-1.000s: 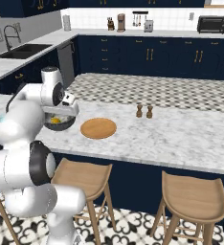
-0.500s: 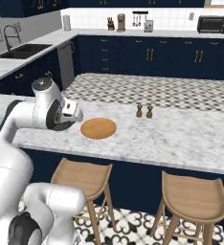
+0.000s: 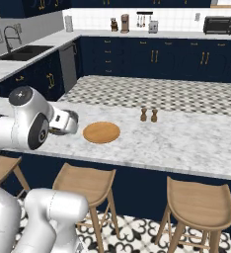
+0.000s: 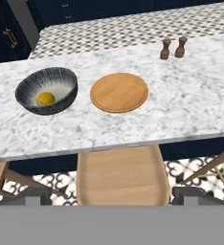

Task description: Pick the chicken drumstick and lemon from their plates and place them in the bowl. Then put the bowl in the fridge.

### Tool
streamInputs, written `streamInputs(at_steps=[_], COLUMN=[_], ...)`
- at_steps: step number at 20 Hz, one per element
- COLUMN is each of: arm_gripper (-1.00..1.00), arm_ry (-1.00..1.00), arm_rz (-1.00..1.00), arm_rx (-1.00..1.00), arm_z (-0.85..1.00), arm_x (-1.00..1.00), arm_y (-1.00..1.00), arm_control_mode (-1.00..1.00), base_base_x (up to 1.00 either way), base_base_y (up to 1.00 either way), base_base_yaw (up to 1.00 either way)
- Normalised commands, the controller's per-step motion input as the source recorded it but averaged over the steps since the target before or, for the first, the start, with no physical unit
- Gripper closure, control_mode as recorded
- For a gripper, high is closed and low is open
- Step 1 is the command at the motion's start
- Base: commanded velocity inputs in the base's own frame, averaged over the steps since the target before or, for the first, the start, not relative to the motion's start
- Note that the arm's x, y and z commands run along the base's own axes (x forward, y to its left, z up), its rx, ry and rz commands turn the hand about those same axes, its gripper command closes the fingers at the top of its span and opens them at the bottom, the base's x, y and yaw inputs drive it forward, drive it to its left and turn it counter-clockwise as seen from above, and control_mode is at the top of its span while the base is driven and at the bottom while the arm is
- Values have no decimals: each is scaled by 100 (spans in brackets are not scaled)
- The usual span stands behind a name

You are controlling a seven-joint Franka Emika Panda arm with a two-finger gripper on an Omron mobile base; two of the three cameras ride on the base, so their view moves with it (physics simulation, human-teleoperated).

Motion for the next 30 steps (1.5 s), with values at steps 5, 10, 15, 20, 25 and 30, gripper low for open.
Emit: streamInputs(at_steps=[5,10,15,20,25,30], arm_gripper=[-100,-100,-100,-100,-100,-100], arm_ry=[-3,0,0,0,0,6], arm_rz=[0,0,0,0,0,17], arm_rx=[6,0,0,0,0,0], arm_z=[16,0,0,0,0,-19], arm_x=[-58,0,0,0,0,60], arm_y=[-5,0,0,0,0,10], arm_control_mode=[100,100,100,100,100,-100], base_base_x=[-24,-69,12,99,100,40], base_base_y=[28,100,100,37,-4,7], base_base_yaw=[0,1,2,8,2,4])
